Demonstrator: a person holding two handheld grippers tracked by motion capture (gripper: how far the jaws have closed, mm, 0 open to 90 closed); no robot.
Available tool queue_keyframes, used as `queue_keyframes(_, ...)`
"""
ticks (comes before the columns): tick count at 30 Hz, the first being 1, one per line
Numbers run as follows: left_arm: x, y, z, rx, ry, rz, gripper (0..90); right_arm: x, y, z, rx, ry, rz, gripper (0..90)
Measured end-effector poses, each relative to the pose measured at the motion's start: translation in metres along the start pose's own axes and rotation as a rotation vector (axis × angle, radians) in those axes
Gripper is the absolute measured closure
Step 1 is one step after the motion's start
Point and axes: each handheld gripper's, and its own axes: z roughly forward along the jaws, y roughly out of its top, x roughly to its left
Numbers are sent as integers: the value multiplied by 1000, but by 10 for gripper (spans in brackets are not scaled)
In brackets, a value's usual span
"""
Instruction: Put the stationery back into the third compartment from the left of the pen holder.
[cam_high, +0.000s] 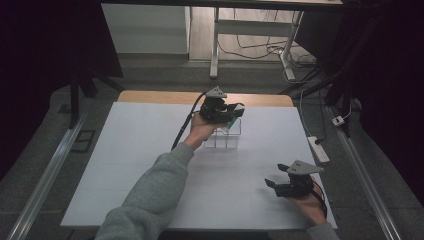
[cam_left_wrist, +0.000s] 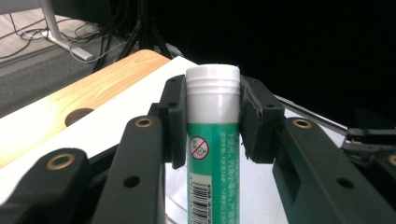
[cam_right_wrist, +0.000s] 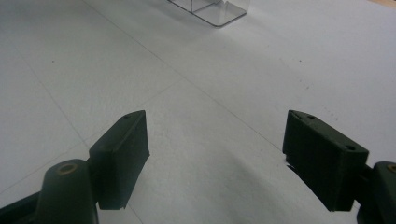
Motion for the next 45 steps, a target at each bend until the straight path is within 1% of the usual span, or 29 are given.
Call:
queue_keyframes(2,1,1,5,6,9,8,646,0,0,0,-3,-2,1,219)
queue_keyframes(6,4,3,14,15,15,8,646,0,0,0,3,-8,-2,219)
queue_keyframes(10,7,4,22,20,24,14,645,0,-1,0,-1,-1,1,219)
queue_keyframes(13,8,5,25,17,25,12,645,-1,-1,-1,-1,-1,0,219)
queue_keyframes(18,12,5,28,26,33,10,644,-1,-1,-1,-3,1,2,219)
queue_keyframes(20,13,4,30,29,29,5,644,-1,-1,-1,1,1,2,218)
queue_keyframes(24,14,1,32,48,44,11,641,-1,-1,-1,4,2,-1,219)
queue_keyframes(27,15,-2,34,77,39,5,625,-1,-1,-1,6,3,-1,218)
queue_keyframes(28,15,-2,34,79,37,4,577,-1,-2,-1,3,4,-1,218)
queue_keyframes(30,14,-2,30,82,58,17,470,-1,-2,-1,4,4,0,218)
queue_keyframes(33,12,-2,24,86,41,40,420,0,-2,0,4,4,0,218)
queue_keyframes(36,12,-3,19,98,28,55,408,0,-1,0,8,0,-6,219)
queue_keyframes(39,11,-5,14,114,18,58,404,0,-1,0,11,1,-4,219)
queue_keyframes(41,11,-6,10,120,21,59,405,0,-1,0,10,-1,-3,219)
queue_keyframes(43,10,-8,7,122,15,55,407,0,-1,0,6,0,-1,219)
queue_keyframes(45,9,-10,2,127,15,60,409,0,-1,-1,6,-4,-2,219)
